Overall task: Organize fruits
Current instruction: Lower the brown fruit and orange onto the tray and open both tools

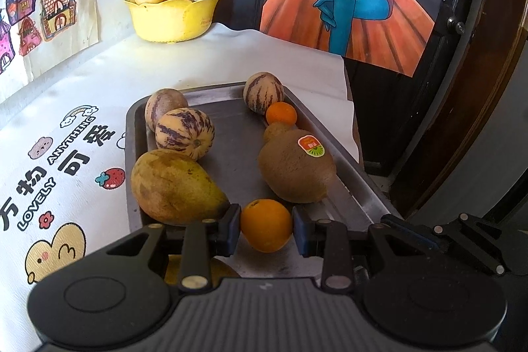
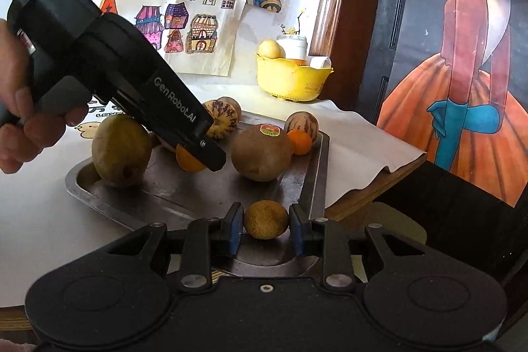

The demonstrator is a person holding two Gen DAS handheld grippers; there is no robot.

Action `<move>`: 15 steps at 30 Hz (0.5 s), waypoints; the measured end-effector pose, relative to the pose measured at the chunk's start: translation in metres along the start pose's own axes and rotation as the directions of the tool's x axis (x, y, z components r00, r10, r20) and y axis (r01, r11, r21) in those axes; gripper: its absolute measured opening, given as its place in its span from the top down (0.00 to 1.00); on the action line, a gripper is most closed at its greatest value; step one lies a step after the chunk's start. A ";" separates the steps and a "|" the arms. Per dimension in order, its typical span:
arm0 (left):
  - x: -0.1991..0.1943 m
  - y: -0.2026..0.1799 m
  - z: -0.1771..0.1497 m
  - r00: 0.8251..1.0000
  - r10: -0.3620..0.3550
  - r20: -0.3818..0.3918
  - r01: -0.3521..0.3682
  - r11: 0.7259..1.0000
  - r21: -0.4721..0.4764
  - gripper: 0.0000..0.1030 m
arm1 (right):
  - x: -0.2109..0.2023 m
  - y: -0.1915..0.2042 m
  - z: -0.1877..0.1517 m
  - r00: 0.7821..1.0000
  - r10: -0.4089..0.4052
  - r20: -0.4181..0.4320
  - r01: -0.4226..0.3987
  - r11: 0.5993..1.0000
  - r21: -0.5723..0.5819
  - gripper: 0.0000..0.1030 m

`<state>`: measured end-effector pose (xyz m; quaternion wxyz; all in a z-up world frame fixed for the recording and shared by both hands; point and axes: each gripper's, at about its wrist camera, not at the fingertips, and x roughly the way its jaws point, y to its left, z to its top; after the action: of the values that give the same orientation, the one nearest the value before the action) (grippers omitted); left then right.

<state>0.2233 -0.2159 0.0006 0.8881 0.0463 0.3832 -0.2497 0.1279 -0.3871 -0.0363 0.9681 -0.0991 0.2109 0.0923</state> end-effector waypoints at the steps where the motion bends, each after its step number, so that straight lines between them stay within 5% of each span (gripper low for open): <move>1: 0.000 0.000 0.000 1.000 0.002 0.000 -0.002 1.000 0.004 0.64 | 0.000 0.000 0.000 1.000 -0.001 0.001 0.001 1.000 0.001 0.69; 15: 0.002 -0.002 0.000 1.000 0.016 -0.008 -0.016 0.999 0.031 0.64 | -0.002 0.001 -0.001 1.000 -0.004 0.003 0.004 1.000 -0.016 0.69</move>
<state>0.2233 -0.2185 -0.0009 0.8876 0.0642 0.3827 -0.2483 0.1256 -0.3866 -0.0364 0.9678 -0.1069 0.2086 0.0921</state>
